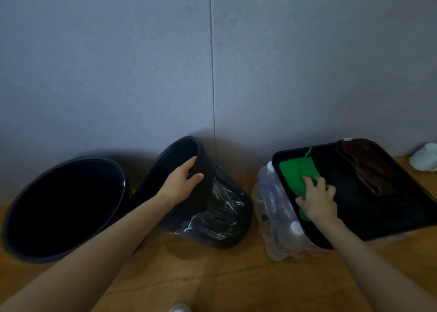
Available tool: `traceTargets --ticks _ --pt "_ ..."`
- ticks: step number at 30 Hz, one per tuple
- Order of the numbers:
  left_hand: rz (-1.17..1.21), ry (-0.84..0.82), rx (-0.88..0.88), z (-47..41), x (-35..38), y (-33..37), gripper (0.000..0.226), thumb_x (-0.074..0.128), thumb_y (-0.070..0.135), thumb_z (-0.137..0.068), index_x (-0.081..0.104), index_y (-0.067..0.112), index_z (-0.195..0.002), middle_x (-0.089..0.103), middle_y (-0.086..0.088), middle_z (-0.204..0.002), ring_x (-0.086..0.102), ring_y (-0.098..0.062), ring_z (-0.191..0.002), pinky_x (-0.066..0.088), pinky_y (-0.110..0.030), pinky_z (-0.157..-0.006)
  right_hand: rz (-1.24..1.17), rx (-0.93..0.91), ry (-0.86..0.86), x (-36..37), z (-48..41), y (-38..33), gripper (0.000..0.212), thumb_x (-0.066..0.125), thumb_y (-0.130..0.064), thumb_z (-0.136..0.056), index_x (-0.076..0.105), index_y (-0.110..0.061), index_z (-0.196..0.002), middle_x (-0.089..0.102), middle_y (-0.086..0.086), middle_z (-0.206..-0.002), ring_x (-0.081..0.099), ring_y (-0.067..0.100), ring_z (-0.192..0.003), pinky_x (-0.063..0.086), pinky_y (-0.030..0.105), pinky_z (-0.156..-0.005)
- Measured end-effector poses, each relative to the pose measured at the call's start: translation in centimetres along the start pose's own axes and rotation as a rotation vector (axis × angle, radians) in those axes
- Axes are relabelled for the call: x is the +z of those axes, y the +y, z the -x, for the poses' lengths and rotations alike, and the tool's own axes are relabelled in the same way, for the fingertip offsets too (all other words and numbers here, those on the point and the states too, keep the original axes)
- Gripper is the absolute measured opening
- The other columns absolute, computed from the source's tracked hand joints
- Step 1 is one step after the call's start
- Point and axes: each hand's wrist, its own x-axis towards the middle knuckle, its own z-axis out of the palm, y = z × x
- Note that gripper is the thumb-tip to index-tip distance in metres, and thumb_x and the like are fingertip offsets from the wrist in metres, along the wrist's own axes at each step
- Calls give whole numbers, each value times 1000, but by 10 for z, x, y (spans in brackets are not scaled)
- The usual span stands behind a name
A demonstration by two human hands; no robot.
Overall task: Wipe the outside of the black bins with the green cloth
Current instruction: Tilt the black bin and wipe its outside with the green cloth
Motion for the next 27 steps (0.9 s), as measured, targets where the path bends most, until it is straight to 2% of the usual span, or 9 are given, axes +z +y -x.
traceTargets --ticks 2,5,10,13,16,18,22,25,27 --pt "-13 1 7 -3 1 -2 56 48 14 -95 26 21 -146 50 -11 -137 52 -28 -121 47 -44 -99 44 7 57 3 2 -1 56 58 -27 -86 34 -21 -136 30 11 -135 31 36 -116 46 48 -86" --pt "-36 0 17 -5 3 -3 56 47 17 -95 25 21 -147 48 -11 -139 50 -28 -123 46 -47 -101 109 -5 171 10 1 -1 47 60 -30 -85 43 -16 -127 41 13 -128 37 35 -117 38 50 -93" --pt "-66 -21 34 -9 11 2 57 43 17 -97 18 22 -148 44 -6 -143 49 -23 -125 45 -30 -96 25 -144 249 16 -13 6 44 70 -20 -77 52 1 -110 49 23 -125 41 37 -122 38 48 -98" --pt "-63 -58 29 -11 14 5 58 43 17 -97 18 23 -149 45 -9 -142 52 -25 -121 46 -42 -100 -23 -160 190 16 -17 10 54 68 -25 -79 45 1 -120 45 23 -133 40 36 -124 42 48 -94" --pt "-62 -87 26 -13 17 7 57 43 17 -97 19 24 -148 49 -9 -139 55 -25 -118 48 -43 -99 135 -174 145 14 -20 10 70 62 -29 -84 27 -15 -143 39 15 -143 35 37 -126 41 50 -90" --pt "-69 -99 35 -13 19 9 56 43 16 -97 20 25 -148 51 -9 -136 56 -24 -116 48 -43 -98 144 -185 137 11 -25 11 65 57 -21 -87 28 -18 -145 40 17 -141 38 39 -121 43 50 -89" --pt "-78 -82 52 -10 20 10 54 42 14 -98 22 24 -147 52 -7 -135 57 -24 -115 50 -39 -96 -381 -131 221 -7 -23 2 46 50 -8 -90 45 -9 -135 55 24 -122 52 40 -109 41 40 -93" --pt "-63 -66 42 -8 15 6 54 43 14 -97 25 24 -146 51 -7 -136 55 -24 -118 49 -43 -98 -882 -132 232 -17 2 -31 48 47 -1 -88 50 -18 -133 59 11 -123 55 25 -111 41 33 -97" --pt "-43 -45 34 -7 9 1 54 44 14 -96 26 24 -146 50 -8 -138 52 -25 -122 47 -46 -100 -1064 -184 202 -11 23 -61 55 46 2 -87 45 -23 -136 53 0 -130 51 16 -117 39 36 -104"
